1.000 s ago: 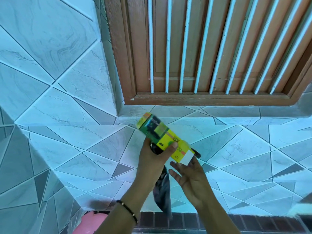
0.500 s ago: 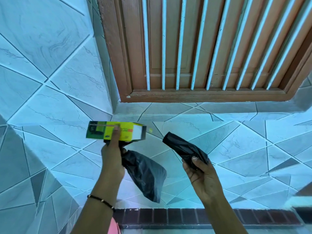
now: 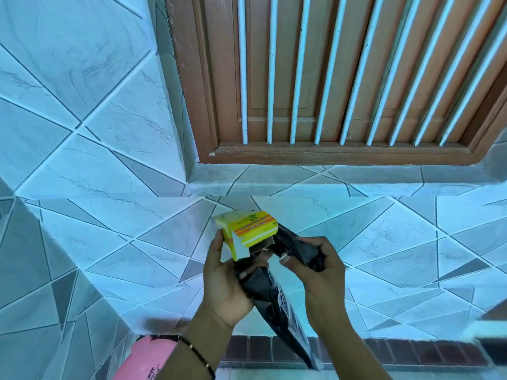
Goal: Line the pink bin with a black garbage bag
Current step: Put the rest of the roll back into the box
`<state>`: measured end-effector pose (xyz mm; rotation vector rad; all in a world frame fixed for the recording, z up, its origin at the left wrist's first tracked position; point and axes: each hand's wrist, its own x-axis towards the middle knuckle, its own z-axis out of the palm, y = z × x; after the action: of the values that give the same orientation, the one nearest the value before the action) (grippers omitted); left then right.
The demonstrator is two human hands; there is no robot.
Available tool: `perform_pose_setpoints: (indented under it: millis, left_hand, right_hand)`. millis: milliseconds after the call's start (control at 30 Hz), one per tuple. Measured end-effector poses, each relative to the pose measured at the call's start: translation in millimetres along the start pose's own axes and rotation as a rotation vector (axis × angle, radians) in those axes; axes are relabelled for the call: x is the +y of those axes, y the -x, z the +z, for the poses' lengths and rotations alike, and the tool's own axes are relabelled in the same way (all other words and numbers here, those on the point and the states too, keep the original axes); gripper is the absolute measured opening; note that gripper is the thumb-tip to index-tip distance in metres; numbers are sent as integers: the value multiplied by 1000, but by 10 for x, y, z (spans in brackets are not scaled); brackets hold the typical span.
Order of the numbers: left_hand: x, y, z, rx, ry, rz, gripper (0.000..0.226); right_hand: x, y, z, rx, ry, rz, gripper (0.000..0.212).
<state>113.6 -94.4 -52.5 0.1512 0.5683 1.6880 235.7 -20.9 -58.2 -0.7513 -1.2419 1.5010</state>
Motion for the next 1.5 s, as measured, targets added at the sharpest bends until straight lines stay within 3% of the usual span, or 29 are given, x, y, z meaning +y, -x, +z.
perform_pose_setpoints:
  millis: [100,233,367,433,500,567,633,700,833,900,967,1033,1100,1200,1267,1333,1400,1500]
  left_hand:
    - [-4,-15,5,-32,4,3,96]
    - [-15,-45,-24,-40,-19,13,89]
    - [-63,-25,19,-66,-34,27,54]
    - [-80,-42,1,-42,-99,32,57]
    - [-92,-69,-19,6,-187,4,60]
    - [-124,-55,22,65,-273,-16,41]
    - [-158,-41,54,87,-304,-23,25]
    - [-166,-17,90,131,-329,-32,24]
    - [-121,-57,40,155,-349,-62,32]
    - [-90,-47,50,150,-364,-46,29]
    - [-18,-19,36,99,-271,-31,37]
    - [73,7,-23,38,-214,-35,67]
    - [144,38,-107,-40,-209,-33,79]
    - [221,69,-222,-115,-194,-77,73]
    - [226,146,-150,-267,-184,-153,62]
    - [202,154,-129,-279,-305,-146,64]
    - [159,181,-73,-136,-508,-72,66]
    - [147,173,33,-219,-754,-98,60]
  right_hand:
    - [7,25,-3,-37,-233,212,22]
    - [-51,9,-57,-139,-56,333,31]
    - [-76,-21,-101,-239,4,395,14]
    - [-76,-73,-150,-273,69,410,25]
    - [-96,-109,-165,-315,147,388,11]
    - [-74,-124,-163,-335,255,391,27]
    - [-38,-118,-157,-314,313,416,43]
    - [12,-113,-166,-307,338,422,47]
    - [57,-100,-208,-268,225,493,28]
    - [75,-110,-239,-254,49,555,33]
    - [75,-133,-277,-194,-57,607,27]
    - [81,-167,-326,-108,-93,644,3]
    - [70,-191,-354,-43,-103,652,20]
    - [22,-202,-315,22,-76,582,18]
    - [-8,-222,-274,56,-42,546,11]
    - [-17,-263,-241,94,-36,536,11]
    - [-14,-325,-200,127,-82,560,9]
    - [53,-459,-126,203,-66,599,7]
